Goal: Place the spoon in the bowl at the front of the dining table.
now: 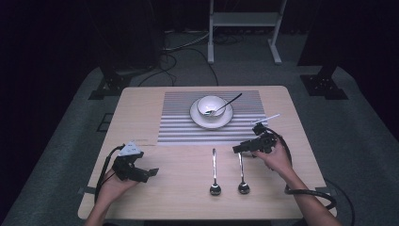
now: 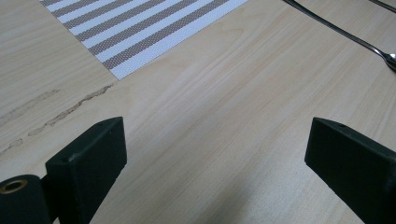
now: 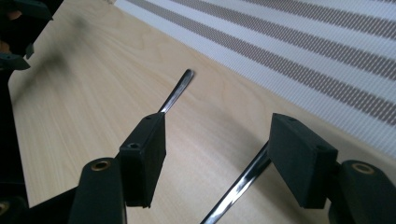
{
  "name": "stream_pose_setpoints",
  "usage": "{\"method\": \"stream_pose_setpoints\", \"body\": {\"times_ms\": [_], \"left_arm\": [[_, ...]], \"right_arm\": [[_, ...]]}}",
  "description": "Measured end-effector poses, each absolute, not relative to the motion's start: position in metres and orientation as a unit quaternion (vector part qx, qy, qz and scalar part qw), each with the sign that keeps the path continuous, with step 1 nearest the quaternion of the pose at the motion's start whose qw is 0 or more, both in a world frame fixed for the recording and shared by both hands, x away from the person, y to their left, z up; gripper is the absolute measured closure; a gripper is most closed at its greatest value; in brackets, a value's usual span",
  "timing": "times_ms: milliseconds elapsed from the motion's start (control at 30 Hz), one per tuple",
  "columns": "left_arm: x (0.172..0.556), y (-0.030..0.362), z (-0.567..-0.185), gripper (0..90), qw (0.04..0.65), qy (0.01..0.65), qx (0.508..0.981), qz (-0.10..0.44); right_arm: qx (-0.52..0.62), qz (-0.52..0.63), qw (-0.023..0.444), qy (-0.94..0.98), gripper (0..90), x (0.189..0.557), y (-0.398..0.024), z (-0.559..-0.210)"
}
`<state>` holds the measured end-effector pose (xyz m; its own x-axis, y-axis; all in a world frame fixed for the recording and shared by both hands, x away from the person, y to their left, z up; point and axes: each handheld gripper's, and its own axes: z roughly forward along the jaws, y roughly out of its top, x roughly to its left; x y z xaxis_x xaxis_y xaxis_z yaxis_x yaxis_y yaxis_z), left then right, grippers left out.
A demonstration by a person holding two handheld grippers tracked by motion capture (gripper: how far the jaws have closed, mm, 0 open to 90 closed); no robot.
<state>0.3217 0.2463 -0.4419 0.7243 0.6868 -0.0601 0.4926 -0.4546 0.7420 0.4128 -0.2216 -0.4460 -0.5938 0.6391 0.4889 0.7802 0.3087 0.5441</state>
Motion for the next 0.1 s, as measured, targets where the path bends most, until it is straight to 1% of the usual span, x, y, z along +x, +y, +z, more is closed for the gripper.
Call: {"method": "stream_pose_setpoints", "body": {"times_ms": [100], "left_arm": [[0.3218,0.2460,-0.4417,4.4,0.387,0.348,0.844,0.126]], "right_arm": [[-0.437,-0.387,0.093,-0.806,35.5,0.4069,-0.2225,-0.4469]]}}
